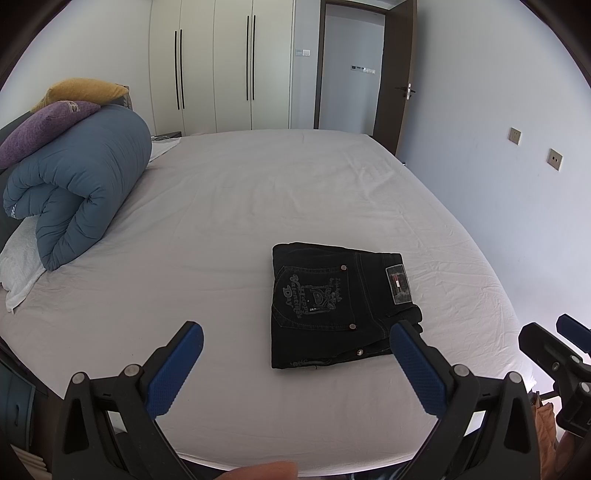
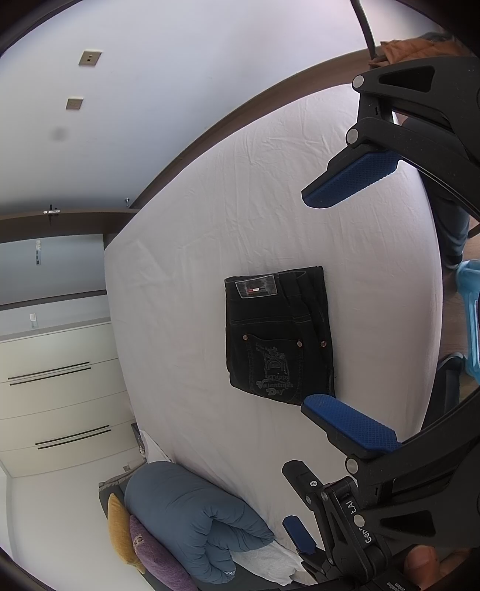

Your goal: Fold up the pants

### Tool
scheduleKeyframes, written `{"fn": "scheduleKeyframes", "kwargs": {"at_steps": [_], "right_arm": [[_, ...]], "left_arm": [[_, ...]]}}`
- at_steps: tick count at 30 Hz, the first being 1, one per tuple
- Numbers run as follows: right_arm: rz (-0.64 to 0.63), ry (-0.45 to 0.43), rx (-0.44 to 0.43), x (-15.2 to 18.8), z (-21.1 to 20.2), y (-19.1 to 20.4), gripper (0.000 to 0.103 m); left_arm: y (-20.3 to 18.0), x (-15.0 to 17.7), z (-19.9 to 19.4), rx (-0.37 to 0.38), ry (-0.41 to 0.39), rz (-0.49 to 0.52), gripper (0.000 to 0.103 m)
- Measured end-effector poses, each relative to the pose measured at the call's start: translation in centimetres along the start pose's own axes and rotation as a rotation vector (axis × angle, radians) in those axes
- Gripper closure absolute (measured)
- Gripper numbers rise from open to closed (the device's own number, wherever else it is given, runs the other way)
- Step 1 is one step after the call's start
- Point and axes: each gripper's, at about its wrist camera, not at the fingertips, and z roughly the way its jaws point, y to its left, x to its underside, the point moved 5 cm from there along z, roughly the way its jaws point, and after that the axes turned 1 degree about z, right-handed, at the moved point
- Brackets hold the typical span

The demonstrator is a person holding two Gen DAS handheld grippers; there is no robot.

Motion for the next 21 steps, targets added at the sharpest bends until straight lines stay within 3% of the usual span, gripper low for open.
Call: {"fn": "scheduleKeyframes", "kwargs": {"at_steps": [21], "right_arm": [[0.006,0.01,-0.004,0.84,0.07,-0.2,0.0]], "left_arm": [[0.65,0.53,-0.06,0.002,0.012,0.013,0.0]]}}
